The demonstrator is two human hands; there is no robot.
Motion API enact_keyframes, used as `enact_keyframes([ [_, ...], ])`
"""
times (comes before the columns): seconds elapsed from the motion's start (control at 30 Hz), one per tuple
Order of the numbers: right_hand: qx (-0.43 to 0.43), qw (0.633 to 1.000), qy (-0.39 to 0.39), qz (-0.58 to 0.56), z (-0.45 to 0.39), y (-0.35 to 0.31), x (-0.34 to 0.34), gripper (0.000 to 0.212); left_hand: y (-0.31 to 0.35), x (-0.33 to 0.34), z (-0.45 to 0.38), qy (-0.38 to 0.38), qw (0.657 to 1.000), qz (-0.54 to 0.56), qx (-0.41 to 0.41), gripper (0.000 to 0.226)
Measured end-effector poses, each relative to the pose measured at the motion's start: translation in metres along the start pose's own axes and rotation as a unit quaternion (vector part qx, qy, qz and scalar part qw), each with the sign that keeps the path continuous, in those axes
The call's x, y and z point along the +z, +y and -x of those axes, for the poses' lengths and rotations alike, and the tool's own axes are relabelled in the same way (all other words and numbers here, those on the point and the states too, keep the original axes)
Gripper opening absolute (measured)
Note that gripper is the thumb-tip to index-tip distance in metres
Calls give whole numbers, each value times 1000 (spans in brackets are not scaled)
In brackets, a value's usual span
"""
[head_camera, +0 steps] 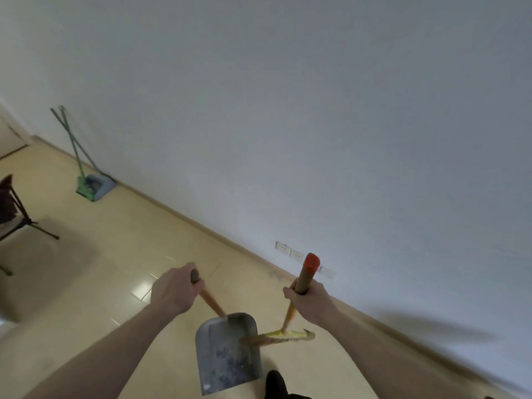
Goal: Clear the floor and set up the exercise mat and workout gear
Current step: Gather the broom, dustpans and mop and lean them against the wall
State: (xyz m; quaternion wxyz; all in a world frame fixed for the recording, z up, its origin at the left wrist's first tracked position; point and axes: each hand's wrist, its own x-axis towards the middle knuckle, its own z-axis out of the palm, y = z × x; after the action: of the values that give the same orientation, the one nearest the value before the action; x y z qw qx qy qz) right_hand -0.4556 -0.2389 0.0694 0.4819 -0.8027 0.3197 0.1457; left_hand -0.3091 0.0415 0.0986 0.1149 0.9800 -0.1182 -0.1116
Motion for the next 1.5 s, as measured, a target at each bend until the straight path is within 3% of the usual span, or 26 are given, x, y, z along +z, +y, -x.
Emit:
enact_keyframes([
  [0.33,-48,994,-61,81,-102,-160,73,35,-128,-49,-96,12,995,21,-101,21],
  [0.63,-46,997,-26,47,-159,-297,178,23,-253,-114,-203,11,997,30,-72,20],
  [0.9,-51,998,-21,-21,-213,-392,228,24,-317,-161,-303,7,999,8,-34,23],
  [1.27,-65,996,-53,-10,-344,-502,287,22,-403,-204,-461,-11,997,-38,-73,21],
  [1.5,-90,990,-99,41,-427,-593,326,32,-461,-236,-550,10,993,-14,-114,18],
])
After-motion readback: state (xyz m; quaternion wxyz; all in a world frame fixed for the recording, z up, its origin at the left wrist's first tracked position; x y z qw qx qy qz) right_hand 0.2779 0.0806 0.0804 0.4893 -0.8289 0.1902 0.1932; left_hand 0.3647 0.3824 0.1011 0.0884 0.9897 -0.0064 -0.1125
